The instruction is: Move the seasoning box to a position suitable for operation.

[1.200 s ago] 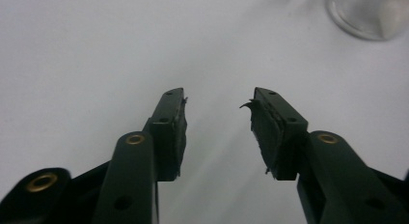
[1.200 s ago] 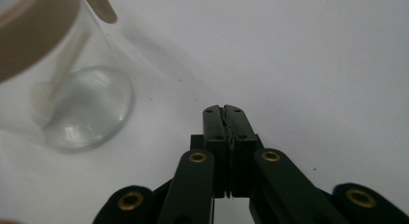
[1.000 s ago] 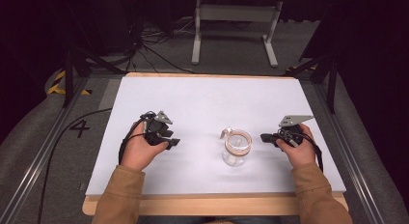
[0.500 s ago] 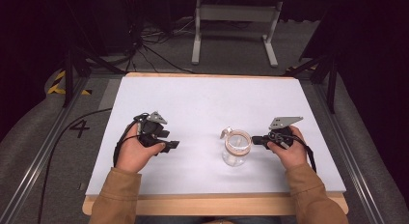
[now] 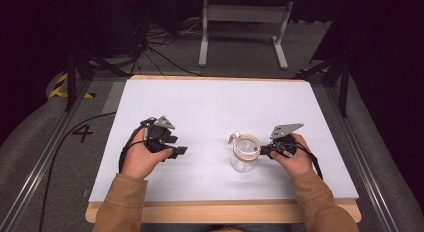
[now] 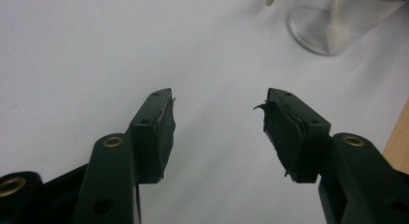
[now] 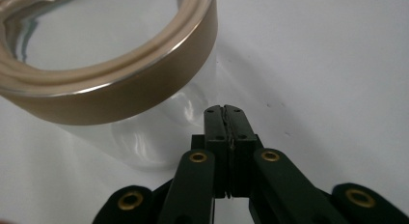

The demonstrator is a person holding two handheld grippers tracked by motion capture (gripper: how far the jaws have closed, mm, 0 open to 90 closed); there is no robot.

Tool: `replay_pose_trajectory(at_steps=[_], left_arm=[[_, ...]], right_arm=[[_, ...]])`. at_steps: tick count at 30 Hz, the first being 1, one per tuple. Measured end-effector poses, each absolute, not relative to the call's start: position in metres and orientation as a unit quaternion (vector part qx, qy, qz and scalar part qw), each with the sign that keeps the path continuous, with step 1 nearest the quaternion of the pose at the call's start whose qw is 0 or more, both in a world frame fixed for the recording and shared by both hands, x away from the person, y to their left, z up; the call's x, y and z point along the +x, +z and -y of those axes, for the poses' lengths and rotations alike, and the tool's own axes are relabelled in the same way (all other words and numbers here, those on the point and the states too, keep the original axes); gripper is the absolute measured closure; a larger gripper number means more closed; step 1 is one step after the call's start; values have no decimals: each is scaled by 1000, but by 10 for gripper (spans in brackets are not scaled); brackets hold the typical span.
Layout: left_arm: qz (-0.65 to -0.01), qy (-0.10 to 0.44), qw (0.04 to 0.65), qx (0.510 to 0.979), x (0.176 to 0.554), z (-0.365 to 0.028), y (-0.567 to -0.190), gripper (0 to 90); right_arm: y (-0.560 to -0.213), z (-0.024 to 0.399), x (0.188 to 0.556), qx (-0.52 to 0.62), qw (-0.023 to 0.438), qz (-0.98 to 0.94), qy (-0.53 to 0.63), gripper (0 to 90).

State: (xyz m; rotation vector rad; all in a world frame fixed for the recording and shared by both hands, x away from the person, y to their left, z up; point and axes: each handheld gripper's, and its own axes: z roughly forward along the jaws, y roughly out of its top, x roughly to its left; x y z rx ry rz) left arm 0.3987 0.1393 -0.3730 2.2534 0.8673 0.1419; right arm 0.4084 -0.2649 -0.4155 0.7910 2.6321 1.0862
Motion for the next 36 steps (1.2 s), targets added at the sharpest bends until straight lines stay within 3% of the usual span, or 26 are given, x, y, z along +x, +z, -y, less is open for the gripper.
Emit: replay_pose_trajectory(at_steps=[27, 36], left_arm=[[-314, 39, 350, 882, 409, -125, -374, 485], [-307, 33, 356, 882, 412, -121, -372, 542]], right_arm=[[-414, 241, 384, 227, 73, -907, 347, 900], [-415, 238, 379, 225, 61, -905, 356, 900]])
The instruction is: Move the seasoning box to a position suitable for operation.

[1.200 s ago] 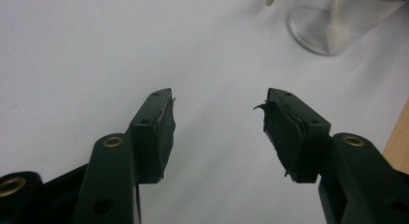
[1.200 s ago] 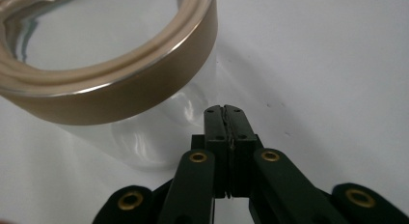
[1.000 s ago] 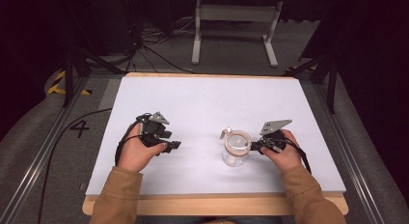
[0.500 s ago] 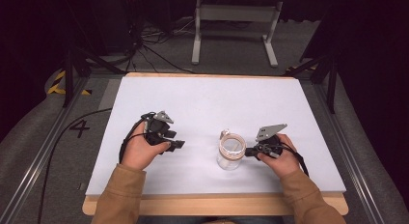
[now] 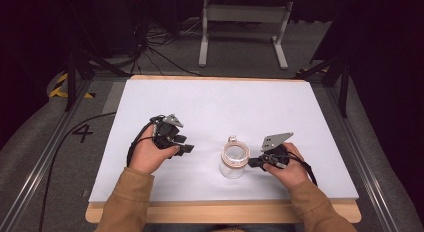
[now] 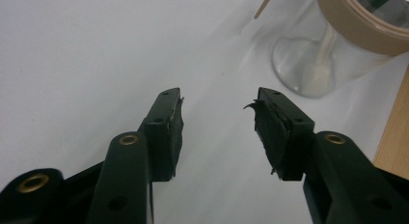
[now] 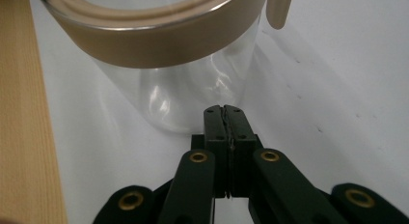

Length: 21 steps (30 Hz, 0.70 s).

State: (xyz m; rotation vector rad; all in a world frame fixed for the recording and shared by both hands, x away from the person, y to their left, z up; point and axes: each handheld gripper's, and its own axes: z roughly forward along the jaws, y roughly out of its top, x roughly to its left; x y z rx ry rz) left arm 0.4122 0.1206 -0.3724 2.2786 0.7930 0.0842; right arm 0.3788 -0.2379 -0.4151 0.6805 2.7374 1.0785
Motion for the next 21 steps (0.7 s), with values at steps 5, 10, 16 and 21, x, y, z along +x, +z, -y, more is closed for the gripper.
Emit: replay_pose_trajectory(at_steps=[5, 10, 16, 21], left_arm=[[-297, 43, 379, 875, 417, -110, -367, 586], [-263, 45, 427, 864, 422, -89, -357, 661], [-242, 29, 478, 844, 431, -65, -357, 715], [-239, 18, 502, 831, 436, -46, -364, 722]], right_arm=[[-408, 253, 373, 240, 87, -897, 361, 900], [-400, 281, 360, 274, 112, -876, 380, 900], [-400, 300, 345, 302, 127, -863, 385, 900], [-400, 305, 337, 309, 131, -859, 388, 900]])
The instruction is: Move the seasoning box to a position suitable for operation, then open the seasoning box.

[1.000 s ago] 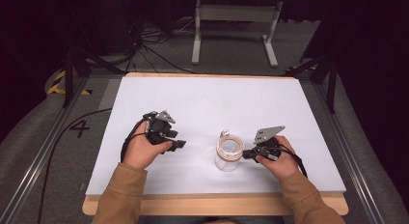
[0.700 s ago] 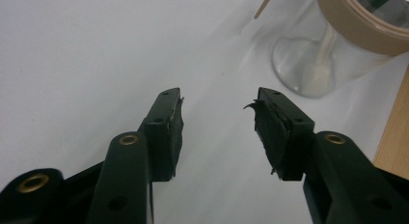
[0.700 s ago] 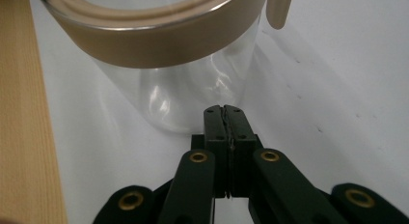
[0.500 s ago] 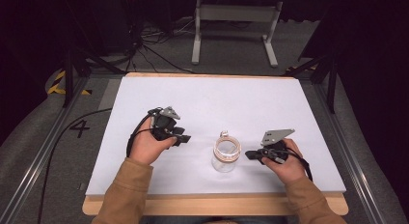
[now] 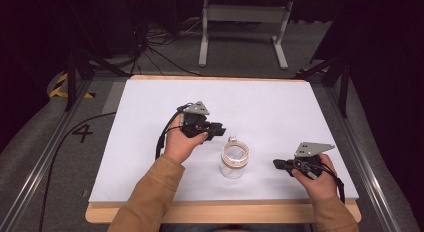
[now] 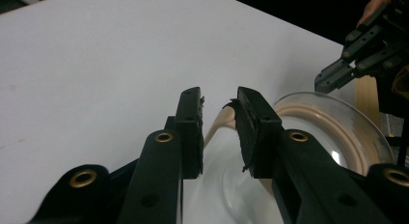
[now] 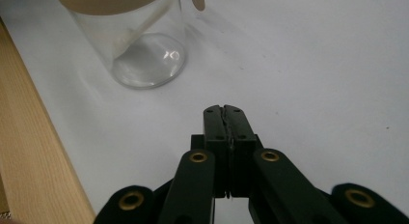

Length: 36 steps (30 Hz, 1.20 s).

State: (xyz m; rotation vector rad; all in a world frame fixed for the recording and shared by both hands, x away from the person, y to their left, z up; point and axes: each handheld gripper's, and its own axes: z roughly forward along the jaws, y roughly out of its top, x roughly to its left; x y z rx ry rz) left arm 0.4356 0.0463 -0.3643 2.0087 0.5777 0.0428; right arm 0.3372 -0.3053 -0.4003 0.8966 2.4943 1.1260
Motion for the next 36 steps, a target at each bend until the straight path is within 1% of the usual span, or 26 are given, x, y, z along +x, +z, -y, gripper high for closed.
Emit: replay_pose_trajectory(at_steps=[4, 7, 12, 15, 18, 22, 34, 36], left_arm=[[-234, 14, 514, 825, 436, -34, -373, 745], [-239, -4, 531, 813, 438, -27, -381, 745], [-234, -13, 539, 809, 439, -24, -383, 756], [-230, -11, 535, 813, 437, -23, -382, 784], [-228, -15, 540, 810, 437, -22, -383, 843], [-225, -17, 536, 813, 437, -23, -382, 875], [-227, -22, 540, 810, 438, -24, -383, 876], [-227, -22, 541, 810, 438, -24, -383, 876]], right_arm=[[-401, 306, 335, 308, 132, -857, 391, 900], [-402, 303, 335, 305, 131, -858, 392, 900], [-407, 298, 334, 298, 123, -863, 388, 900], [-408, 295, 334, 295, 120, -864, 390, 900], [-408, 289, 334, 288, 119, -865, 394, 900], [-407, 279, 332, 274, 115, -868, 398, 900], [-398, 252, 324, 238, 104, -865, 430, 900], [-395, 249, 323, 236, 90, -860, 443, 900]])
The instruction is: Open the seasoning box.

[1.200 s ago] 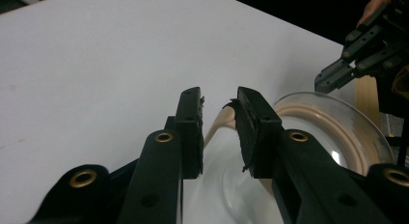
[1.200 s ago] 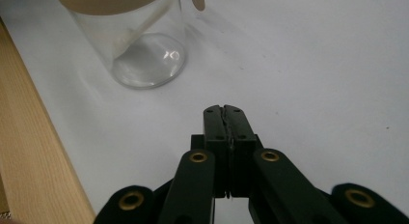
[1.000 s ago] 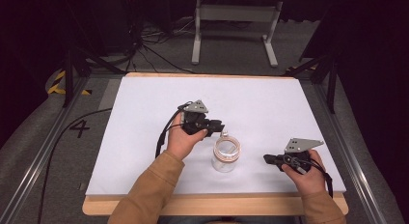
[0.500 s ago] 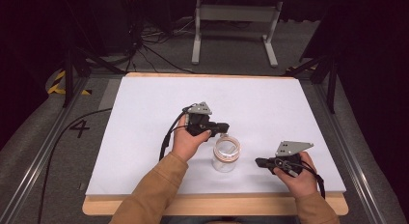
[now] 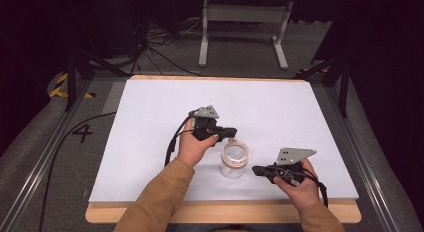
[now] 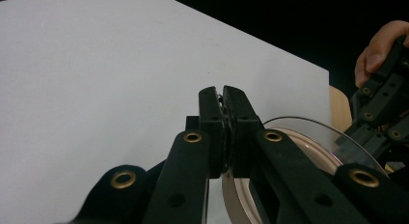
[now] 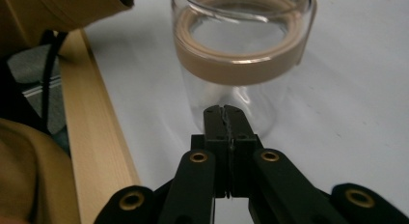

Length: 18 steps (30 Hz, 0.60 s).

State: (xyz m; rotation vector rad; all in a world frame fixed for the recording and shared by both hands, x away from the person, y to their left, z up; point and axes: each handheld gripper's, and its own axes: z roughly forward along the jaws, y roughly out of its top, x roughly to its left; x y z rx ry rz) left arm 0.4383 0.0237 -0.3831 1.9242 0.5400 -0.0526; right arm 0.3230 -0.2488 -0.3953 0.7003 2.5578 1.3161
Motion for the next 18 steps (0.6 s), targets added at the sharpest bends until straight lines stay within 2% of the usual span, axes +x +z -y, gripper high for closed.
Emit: replay_pose_trajectory(at_steps=[18], left_arm=[[-229, -32, 547, 804, 441, -25, -386, 877]], right_arm=[[-392, 230, 321, 220, 87, -861, 451, 900]])
